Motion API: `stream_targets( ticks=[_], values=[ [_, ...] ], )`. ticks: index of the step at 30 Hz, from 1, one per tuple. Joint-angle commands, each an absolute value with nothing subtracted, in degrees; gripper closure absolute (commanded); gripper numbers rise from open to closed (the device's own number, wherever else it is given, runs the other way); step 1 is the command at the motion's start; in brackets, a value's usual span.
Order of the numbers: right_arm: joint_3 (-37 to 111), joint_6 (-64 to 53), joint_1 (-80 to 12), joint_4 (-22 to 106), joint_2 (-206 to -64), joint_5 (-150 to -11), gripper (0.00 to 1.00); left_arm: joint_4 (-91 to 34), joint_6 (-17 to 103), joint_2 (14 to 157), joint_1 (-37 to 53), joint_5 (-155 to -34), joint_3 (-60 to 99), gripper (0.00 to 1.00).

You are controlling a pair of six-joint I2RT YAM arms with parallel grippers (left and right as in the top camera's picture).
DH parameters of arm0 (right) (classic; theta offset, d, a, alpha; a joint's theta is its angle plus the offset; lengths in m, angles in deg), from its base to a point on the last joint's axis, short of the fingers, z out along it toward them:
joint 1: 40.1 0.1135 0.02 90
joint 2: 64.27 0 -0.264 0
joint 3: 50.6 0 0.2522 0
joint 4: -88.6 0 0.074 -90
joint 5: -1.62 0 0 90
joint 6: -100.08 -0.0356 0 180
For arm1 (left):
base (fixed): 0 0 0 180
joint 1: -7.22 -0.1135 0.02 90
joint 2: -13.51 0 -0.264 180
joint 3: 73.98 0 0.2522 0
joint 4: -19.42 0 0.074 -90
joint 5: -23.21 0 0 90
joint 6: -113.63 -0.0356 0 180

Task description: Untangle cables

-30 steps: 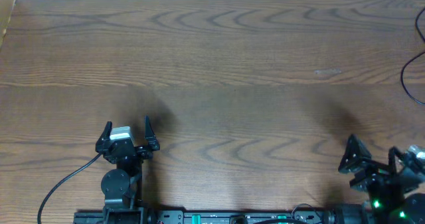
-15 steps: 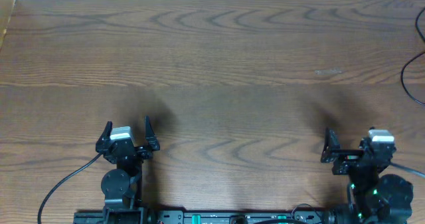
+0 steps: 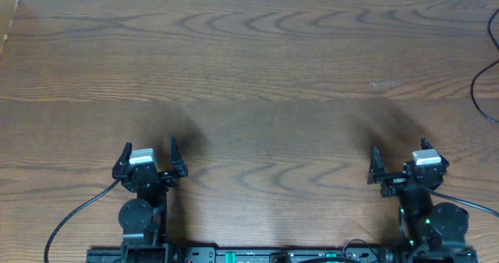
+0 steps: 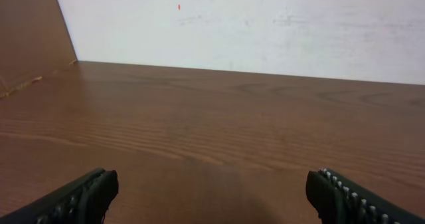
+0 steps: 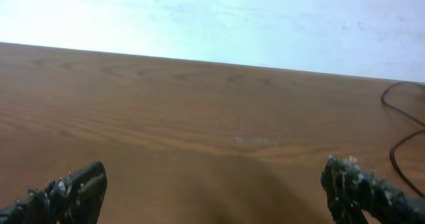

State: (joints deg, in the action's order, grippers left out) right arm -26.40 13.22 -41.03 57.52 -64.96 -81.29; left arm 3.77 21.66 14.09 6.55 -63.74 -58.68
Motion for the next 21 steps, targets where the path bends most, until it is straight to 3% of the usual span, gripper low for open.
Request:
stream_targets(
  ticks=[1,9,21],
  values=[
    [-31.4,16.0,-41.3,63.4,-64.6,-79.8,0.01,1.9,20.8,13.7,6.3,-63.8,-60.0,0.04],
    [-36.6,19.4,-41.3,71.6,-64.6,-77.7,0.01,1.9,20.8,13.7,6.3,-63.8,-60.0,0.04],
    [-36.5,20.7,-41.3,70.9,-64.6,-82.1,0.01,1.9,20.8,13.7,6.3,-63.8,-60.0,0.04]
  ],
)
